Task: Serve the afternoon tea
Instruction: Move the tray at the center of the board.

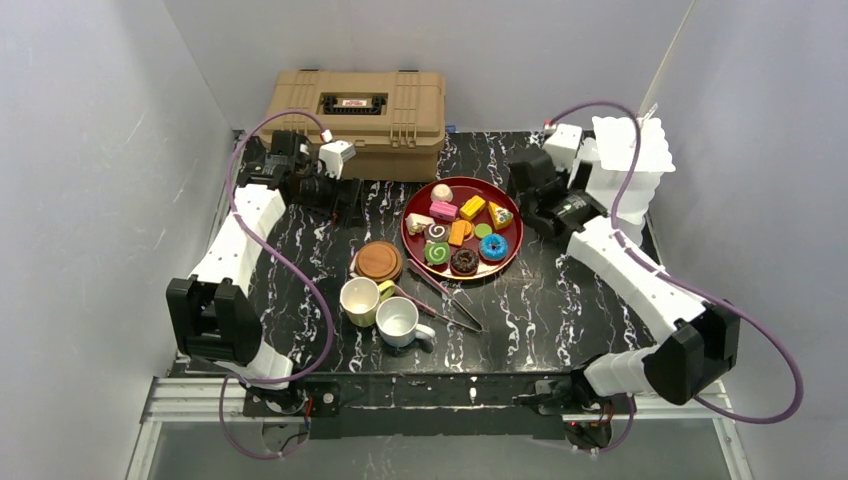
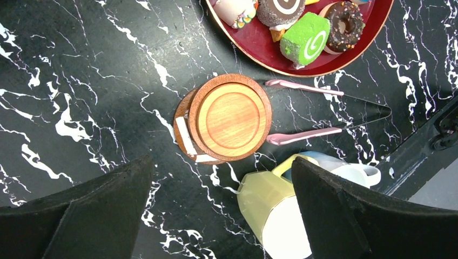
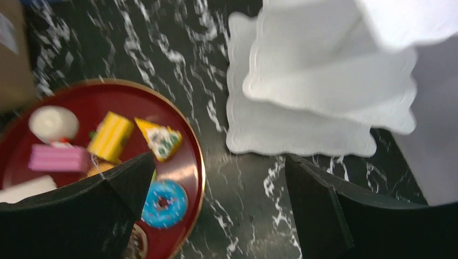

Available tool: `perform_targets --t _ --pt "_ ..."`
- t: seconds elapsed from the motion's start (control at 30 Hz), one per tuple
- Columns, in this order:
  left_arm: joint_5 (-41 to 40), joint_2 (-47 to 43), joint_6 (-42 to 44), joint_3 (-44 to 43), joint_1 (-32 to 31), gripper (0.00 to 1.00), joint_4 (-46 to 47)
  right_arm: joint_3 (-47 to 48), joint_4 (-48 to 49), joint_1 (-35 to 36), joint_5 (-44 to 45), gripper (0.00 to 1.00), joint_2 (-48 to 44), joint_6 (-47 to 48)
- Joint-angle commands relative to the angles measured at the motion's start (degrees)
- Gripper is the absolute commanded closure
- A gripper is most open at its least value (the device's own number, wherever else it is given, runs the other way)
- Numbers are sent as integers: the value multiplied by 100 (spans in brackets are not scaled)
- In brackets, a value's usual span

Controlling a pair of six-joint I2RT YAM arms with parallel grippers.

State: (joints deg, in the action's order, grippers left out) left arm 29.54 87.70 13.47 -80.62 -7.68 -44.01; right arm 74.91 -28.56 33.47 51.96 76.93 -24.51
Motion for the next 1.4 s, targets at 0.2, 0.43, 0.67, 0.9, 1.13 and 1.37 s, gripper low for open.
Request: perform_targets --t 0.2,0.43,0.67,0.9,1.13,1.37 --pt "-23 -229 70 -182 -5 1 -182 -1998 410 -31 -895 15 1 -1186" --pt "-174 -361 105 -119 -5 0 -207 -2574 1238 -362 -1489 27 465 -1228" --pt "-231 -351 148 -136 -5 1 -338 -2662 2149 -911 -2215 36 1124 -1086" --pt "-238 -326 180 -162 -5 1 -382 -2719 2570 -1045 -2630 39 1298 -1154" --pt "-246 -267 155 -195 -5 1 -419 -2737 2704 -1045 -2704 41 1705 -1276" --pt "-264 -264 157 -222 -5 1 -455 -2827 2790 -1098 -2709 77 1990 -1291"
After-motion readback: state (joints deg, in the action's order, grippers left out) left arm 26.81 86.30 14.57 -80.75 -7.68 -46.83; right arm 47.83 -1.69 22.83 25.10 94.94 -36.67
